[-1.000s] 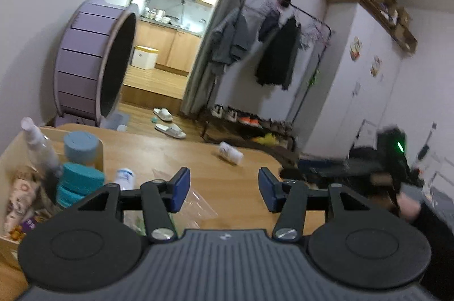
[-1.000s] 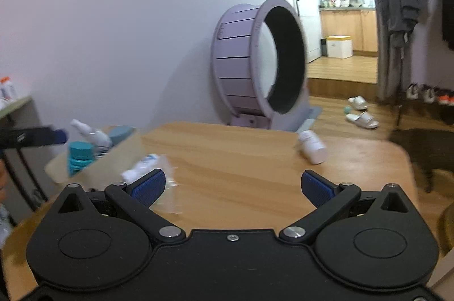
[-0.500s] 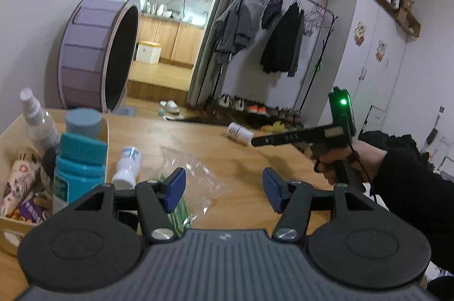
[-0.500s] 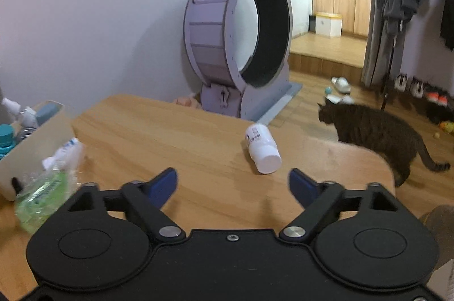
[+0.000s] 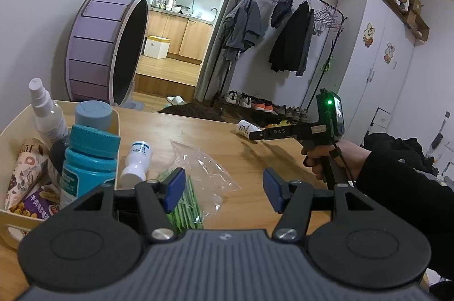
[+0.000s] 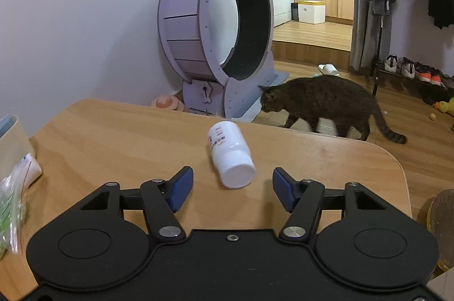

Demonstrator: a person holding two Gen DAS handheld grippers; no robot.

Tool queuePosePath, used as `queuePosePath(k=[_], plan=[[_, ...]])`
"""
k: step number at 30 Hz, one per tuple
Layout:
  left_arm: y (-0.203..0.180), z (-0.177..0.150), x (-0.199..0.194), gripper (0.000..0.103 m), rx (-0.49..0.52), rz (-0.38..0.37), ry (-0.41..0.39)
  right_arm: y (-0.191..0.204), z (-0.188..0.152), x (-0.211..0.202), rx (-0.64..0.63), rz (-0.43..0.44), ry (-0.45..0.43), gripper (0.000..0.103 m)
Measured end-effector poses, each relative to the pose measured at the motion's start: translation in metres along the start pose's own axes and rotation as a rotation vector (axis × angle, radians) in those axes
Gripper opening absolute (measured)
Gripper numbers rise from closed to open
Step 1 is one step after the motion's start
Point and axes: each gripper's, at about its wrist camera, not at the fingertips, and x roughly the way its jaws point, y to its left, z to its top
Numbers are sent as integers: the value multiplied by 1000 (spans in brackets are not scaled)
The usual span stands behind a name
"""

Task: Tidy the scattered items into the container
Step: 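Move the right gripper to the white pill bottle lying on the table, then close the right gripper on the pill bottle's cap and lift, then carry the pill bottle to the left gripper while the left gripper closes on it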

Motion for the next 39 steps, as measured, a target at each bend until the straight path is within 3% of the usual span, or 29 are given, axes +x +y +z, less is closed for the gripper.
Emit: queuePosePath(k=[3,4,5,9,24,30,39], plan=[[-2,-1,-1,59,1,-1,4,-3,2,4,11,9,6,41],[-3,-2,-1,59,2,-1,6,-4,3,5,15,12,8,31],[-3,-2,-1,59,3,-2,6,-3,3,4,16,15,6,29],[-2,-1,-1,59,3,-4,4,3,1,-7,9,27,-13,29],[-7,-5,-14,60,15,-10,-10,78,-23,-140,-119,99,-121,28],[-9,-6,-22,60,31,-10,-24,112,-45,-169,-171,128,-83,28],[-8,-8,-28,60,48,4,-32,141,-70,-177,-218,172,-6,29]])
